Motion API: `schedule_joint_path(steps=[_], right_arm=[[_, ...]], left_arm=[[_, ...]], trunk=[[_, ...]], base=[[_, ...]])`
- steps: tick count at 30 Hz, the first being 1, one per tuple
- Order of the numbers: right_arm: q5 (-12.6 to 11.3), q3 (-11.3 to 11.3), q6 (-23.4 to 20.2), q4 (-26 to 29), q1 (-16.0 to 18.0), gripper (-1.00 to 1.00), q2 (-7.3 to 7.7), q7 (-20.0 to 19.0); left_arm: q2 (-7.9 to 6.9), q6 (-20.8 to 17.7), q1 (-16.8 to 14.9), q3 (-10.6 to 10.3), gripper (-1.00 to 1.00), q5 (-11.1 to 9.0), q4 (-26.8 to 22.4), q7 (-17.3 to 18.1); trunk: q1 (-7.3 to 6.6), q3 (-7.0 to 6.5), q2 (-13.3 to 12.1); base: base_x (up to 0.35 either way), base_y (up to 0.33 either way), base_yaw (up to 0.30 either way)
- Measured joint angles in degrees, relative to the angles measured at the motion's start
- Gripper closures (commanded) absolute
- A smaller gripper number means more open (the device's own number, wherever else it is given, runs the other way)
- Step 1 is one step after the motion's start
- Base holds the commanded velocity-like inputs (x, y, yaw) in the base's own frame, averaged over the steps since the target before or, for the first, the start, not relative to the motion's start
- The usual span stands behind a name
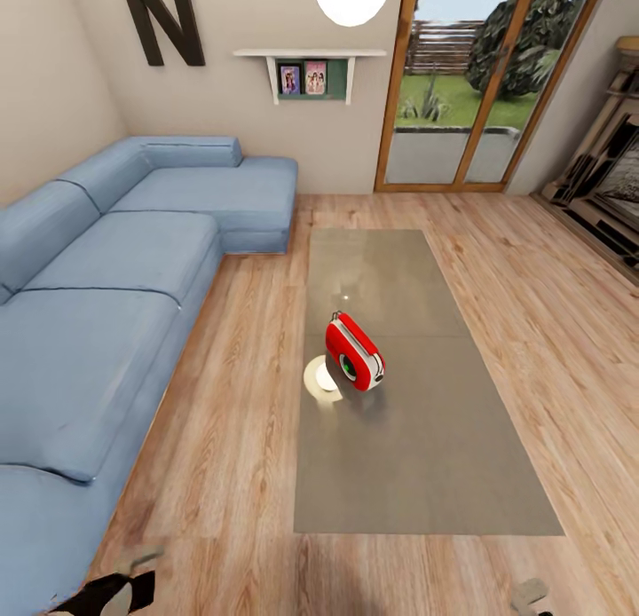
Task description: Turn on the radio receiver that's on the table in the living room.
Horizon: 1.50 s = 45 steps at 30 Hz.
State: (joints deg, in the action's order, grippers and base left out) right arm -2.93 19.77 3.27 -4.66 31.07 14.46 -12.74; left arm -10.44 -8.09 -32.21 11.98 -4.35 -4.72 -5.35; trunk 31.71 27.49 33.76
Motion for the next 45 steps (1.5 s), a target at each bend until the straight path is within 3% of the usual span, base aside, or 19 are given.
schedule_joint_path(steps=[2, 5, 7, 9, 12, 16, 18, 23, 26, 27, 30, 45], right_arm=[[0.0, -0.05, -0.01, 0.0, -1.27, -1.0, -0.37, 3.35], [0.02, -0.07, -0.09, 0.04, -1.87, -1.0, -1.02, 5.14], [0.1, -0.08, -0.19, 0.08, -2.06, -1.0, -1.97, 5.71], [0.25, -0.06, -0.25, 0.09, -2.12, -1.0, -3.08, 5.89], [0.25, -0.08, -0.27, 0.09, -2.16, -1.0, -4.73, 5.96], [0.23, -0.08, -0.28, 0.1, -2.23, -1.0, -8.25, 5.97], [0.22, -0.08, -0.28, 0.1, -2.24, -1.0, -9.59, 5.97], [0.21, -0.08, -0.28, 0.09, -2.23, -1.0, -10.1, 5.97], [0.22, -0.08, -0.28, 0.09, -2.24, -1.0, -10.14, 5.98], [0.21, -0.08, -0.28, 0.09, -2.24, -1.0, -10.15, 5.98], [0.21, -0.08, -0.28, 0.09, -2.24, -1.0, -10.15, 5.98], [0.21, -0.08, -0.28, 0.09, -2.24, -1.0, -10.16, 5.98]], left_arm=[[-1.4, 5.11, 1.97, -1.64, 1.0, 0.04, 6.48, 0.12], [-1.9, 8.37, 7.11, -3.56, 1.0, 0.41, 8.42, 0.49], [-2.0, 12.03, 10.89, -5.34, 1.0, 2.51, 9.08, 1.44], [-1.96, 15.23, 14.34, -6.0, 1.0, 4.56, 9.28, 2.61], [-1.49, 17.7, 17.3, -6.29, 1.0, 5.51, 9.36, 4.29], [-0.04, 18.97, 18.26, -6.36, 1.0, 5.57, 9.23, 4.8], [1.73, 19.11, 18.38, -6.39, 1.0, 5.73, 9.21, 4.69], [5.54, 18.7, 18.41, -6.38, 1.0, 5.73, 9.27, 4.66], [8.91, 18.88, 18.42, -6.39, 1.0, 5.66, 9.24, 4.79], [11.23, 18.9, 18.42, -6.38, 1.0, 5.68, 9.25, 4.82], [13.76, 18.9, 18.42, -6.31, 1.0, 5.62, 9.23, 4.83], [14.31, 18.9, 18.42, -6.27, 1.0, 5.58, 9.25, 4.74]], trunk=[[-0.44, -0.36, -0.8], [-1.1, -0.9, -2.0], [-1.54, -1.26, -2.8], [-1.54, -1.27, -2.82], [-1.54, -1.27, -2.82], [-1.54, -1.27, -2.82], [-1.54, -1.27, -2.82], [-1.54, -1.27, -2.82], [-1.54, -1.27, -2.82], [-1.54, -1.27, -2.82], [-1.54, -1.27, -2.82], [-1.54, -1.27, -2.82]], base=[[0.0, 0.0, 0.0], [0.0, 0.0, 0.0], [0.0, 0.0, 0.0], [0.0, 0.0, 0.0], [0.0, 0.0, 0.0], [0.0, 0.0, 0.0], [0.0, 0.0, 0.0], [0.0, 0.0, 0.0], [0.0, 0.0, 0.0], [0.0, 0.0, 0.0], [0.0, 0.0, 0.0], [0.0, 0.0, 0.0]])
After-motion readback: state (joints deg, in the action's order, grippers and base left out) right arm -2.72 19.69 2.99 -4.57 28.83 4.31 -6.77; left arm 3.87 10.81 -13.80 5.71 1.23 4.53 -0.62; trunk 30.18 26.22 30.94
